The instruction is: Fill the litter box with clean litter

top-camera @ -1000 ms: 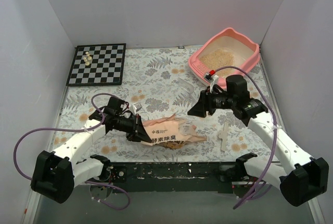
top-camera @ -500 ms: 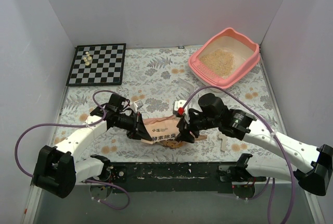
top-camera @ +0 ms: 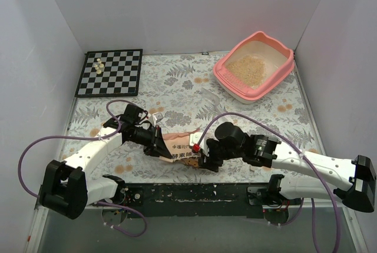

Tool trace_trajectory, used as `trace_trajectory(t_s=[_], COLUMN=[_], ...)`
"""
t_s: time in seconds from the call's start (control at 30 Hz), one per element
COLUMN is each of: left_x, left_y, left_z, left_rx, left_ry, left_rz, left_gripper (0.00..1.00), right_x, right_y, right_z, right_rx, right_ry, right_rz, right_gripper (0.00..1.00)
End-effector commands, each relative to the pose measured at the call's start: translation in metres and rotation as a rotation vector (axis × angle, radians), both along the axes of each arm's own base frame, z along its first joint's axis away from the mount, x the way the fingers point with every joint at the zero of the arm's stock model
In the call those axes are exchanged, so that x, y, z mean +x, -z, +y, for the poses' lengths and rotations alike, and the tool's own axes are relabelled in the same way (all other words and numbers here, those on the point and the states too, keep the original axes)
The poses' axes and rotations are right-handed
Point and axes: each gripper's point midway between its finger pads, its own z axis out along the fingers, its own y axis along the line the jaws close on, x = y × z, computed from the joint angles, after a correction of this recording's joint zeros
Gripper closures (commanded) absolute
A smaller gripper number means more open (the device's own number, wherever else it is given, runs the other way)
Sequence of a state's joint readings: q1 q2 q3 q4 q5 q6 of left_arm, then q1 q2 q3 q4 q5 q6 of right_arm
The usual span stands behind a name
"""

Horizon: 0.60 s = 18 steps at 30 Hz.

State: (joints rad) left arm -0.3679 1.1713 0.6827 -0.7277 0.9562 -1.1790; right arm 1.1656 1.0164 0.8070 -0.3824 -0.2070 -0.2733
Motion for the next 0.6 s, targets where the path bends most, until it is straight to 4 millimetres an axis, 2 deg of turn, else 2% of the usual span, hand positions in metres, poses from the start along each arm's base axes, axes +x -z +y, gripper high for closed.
trace_trajectory(t_s=[0.0,0.17,0.4,0.43,0.53,0.57], left_x=[0.008,0.009,0.014,0.015,0.028,0.034], left_y=[-0.009,-0.015,-0.027,-0.031,-0.047,-0.051], left_z=[-0.001,-0.002,-0.006,-0.007,-0.009,-0.009], left_rx=[-0.017,-0.034,-0.077,-0.087,-0.096,-0.087], left_ry=[0.011,0.012,0.023,0.027,0.024,0.021], left_rz=[-0.05,-0.059,-0.071,-0.08,-0.146,-0.18], left_gripper=[1.0,1.0,1.0,1.0,1.0,0.96], right_x=[0.008,0.009,0.016,0.017,0.028,0.033], right_y=[0.005,0.027,0.054,0.058,0.066,0.066], right_z=[0.006,0.002,-0.007,-0.008,-0.013,-0.015], right_rx=[0.008,-0.037,-0.104,-0.123,-0.168,-0.171], right_ry=[0.019,0.015,0.042,0.044,0.081,0.1], right_rz=[-0.061,-0.066,-0.082,-0.083,-0.082,-0.081], right_gripper=[0.37,0.38,0.55,0.62,0.98,0.99])
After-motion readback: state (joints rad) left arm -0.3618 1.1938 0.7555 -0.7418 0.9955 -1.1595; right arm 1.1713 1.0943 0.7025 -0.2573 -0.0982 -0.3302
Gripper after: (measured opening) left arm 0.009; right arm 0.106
